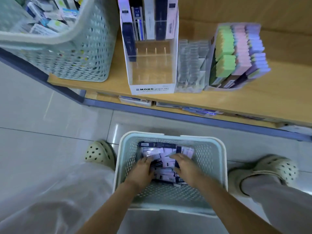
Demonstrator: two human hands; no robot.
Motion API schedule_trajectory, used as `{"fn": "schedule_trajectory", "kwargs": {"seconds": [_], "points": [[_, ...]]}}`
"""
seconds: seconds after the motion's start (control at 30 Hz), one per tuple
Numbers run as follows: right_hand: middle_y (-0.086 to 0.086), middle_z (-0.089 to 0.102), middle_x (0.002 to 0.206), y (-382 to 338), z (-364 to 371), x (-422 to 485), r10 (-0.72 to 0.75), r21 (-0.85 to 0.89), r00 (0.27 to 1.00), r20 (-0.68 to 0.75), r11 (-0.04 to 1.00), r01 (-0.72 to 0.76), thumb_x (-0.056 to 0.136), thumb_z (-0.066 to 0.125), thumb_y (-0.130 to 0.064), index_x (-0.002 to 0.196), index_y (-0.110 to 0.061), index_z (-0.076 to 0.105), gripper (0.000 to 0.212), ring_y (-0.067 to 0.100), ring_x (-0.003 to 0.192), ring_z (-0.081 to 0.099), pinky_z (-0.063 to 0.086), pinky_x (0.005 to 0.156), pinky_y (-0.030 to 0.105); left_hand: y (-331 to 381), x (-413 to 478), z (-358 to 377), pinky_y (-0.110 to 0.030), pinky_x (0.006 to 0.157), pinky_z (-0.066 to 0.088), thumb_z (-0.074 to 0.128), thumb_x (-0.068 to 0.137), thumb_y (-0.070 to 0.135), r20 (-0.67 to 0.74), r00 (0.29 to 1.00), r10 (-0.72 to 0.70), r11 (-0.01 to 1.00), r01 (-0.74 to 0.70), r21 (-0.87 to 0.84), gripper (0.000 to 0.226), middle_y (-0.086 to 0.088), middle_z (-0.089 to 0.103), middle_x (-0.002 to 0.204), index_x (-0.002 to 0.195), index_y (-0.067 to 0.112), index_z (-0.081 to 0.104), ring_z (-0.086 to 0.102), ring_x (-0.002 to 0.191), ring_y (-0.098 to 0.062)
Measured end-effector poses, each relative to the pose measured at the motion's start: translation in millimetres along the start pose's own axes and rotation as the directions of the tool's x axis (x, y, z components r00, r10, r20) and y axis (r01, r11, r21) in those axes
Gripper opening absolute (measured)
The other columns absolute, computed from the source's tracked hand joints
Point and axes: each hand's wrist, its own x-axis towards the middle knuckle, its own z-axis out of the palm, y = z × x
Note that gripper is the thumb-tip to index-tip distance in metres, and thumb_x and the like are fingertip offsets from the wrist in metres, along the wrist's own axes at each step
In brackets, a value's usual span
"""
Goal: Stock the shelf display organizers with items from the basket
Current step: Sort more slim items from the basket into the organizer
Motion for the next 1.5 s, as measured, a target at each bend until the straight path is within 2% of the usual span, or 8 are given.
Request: {"fn": "schedule_trajectory", "kwargs": {"seconds": [0.13, 0.47, 0.7, 0.87, 1.07, 1.27, 1.4, 1.5], "points": [[-0.002, 0.036, 0.147, 5.3, 7.6, 14.0, -0.014, -0.104, 1.000, -0.007, 0.995, 0.013, 0.093, 0.054, -0.024, 0.143, -0.019, 0.033, 0.055, 0.019, 0.130, 0.032, 0.021, 0.106, 0.025, -6.6, 17.0, 7.0, -0.026, 0.108, 0.025, 0.051, 0.091, 0.018, 0.017, 1.000, -0.003, 1.000, 0.003, -0.004, 0.050, -0.007, 0.043, 0.142, 0.139, 0.021, 0.039, 0.039, 0.130, -0.023], [0.007, 0.044, 0.136, 8.6, 12.9, 29.1, 0.134, -0.192, 0.989, 0.069, 0.974, -0.118, 0.090, 0.058, -0.029, 0.132, -0.016, 0.047, 0.046, 0.023, 0.127, 0.041, 0.036, 0.101, 0.032, -7.0, 32.5, 21.4, -0.032, 0.113, 0.013, 0.058, 0.086, 0.030, 0.067, 0.997, -0.031, 0.955, 0.010, 0.296, 0.062, -0.003, 0.034, 0.144, 0.142, 0.025, 0.030, 0.029, 0.134, -0.021], [0.008, 0.062, 0.107, 8.3, -5.7, 14.9, 0.159, 0.009, 0.987, -0.020, 0.987, -0.158, 0.093, 0.054, -0.031, 0.103, -0.010, 0.063, 0.025, 0.024, 0.101, 0.052, 0.038, 0.075, 0.029, -12.7, 35.9, 16.8, -0.031, 0.114, 0.015, 0.062, 0.085, 0.034, 0.102, 0.993, -0.057, 0.977, 0.035, 0.209, 0.061, -0.001, 0.041, 0.143, 0.140, 0.030, 0.037, 0.035, 0.134, -0.020], [-0.003, 0.038, 0.063, 1.1, -20.3, -7.5, 0.173, 0.254, 0.978, -0.118, 0.957, -0.138, 0.096, 0.051, -0.027, 0.068, -0.022, 0.028, 0.037, 0.012, 0.058, 0.038, 0.026, 0.052, 0.027, -5.9, 32.7, 10.9, -0.023, 0.105, 0.028, 0.067, 0.082, 0.020, 0.035, 0.997, -0.064, 0.996, 0.062, 0.060, 0.050, -0.001, 0.059, 0.130, 0.130, 0.021, 0.053, 0.050, 0.123, -0.019], [-0.005, 0.036, 0.056, -5.6, -35.0, -37.2, 0.147, 0.360, 0.984, -0.100, 0.927, -0.101, 0.096, 0.051, -0.027, 0.067, -0.027, 0.026, 0.039, 0.007, 0.049, 0.035, 0.026, 0.046, 0.020, 2.8, 21.7, 4.0, -0.024, 0.112, 0.020, 0.054, 0.092, 0.022, 0.056, 0.998, 0.010, 0.988, -0.018, 0.152, 0.044, 0.001, 0.052, 0.137, 0.135, 0.029, 0.048, 0.045, 0.128, -0.016], [0.000, 0.035, 0.056, -7.3, -34.3, -58.1, 0.187, 0.499, 0.956, -0.224, 0.865, -0.052, 0.093, 0.057, -0.025, 0.066, -0.019, 0.032, 0.037, 0.012, 0.053, 0.031, 0.027, 0.056, 0.031, 34.7, 3.3, -6.6, -0.027, 0.069, 0.046, 0.055, 0.093, 0.018, -0.220, 0.974, -0.054, 0.948, -0.020, -0.319, 0.011, -0.004, 0.067, 0.090, 0.099, 0.012, 0.063, 0.061, 0.078, -0.021], [0.019, 0.060, 0.075, -15.2, -36.0, -72.4, 0.227, 0.703, 0.922, -0.315, 0.708, 0.066, 0.088, 0.063, -0.019, 0.079, -0.008, 0.058, 0.016, 0.018, 0.067, 0.051, 0.044, 0.070, 0.036, 82.6, -15.2, -27.3, -0.021, 0.058, 0.051, 0.057, 0.090, 0.002, -0.235, 0.968, -0.087, 0.648, -0.125, -0.751, 0.006, -0.004, 0.055, 0.078, 0.091, 0.006, 0.053, 0.058, 0.057, -0.008], [0.026, 0.064, 0.089, -16.1, -37.2, -83.4, 0.242, 0.752, 0.905, -0.351, 0.648, 0.119, 0.078, 0.061, -0.041, 0.091, -0.001, 0.064, 0.043, 0.026, 0.074, 0.060, 0.048, 0.074, 0.041, 109.3, -24.9, -33.9, -0.024, 0.058, 0.057, 0.056, 0.090, -0.001, -0.207, 0.978, -0.017, 0.537, -0.166, -0.827, 0.006, -0.008, 0.053, 0.080, 0.096, -0.001, 0.054, 0.062, 0.062, -0.017]]}}
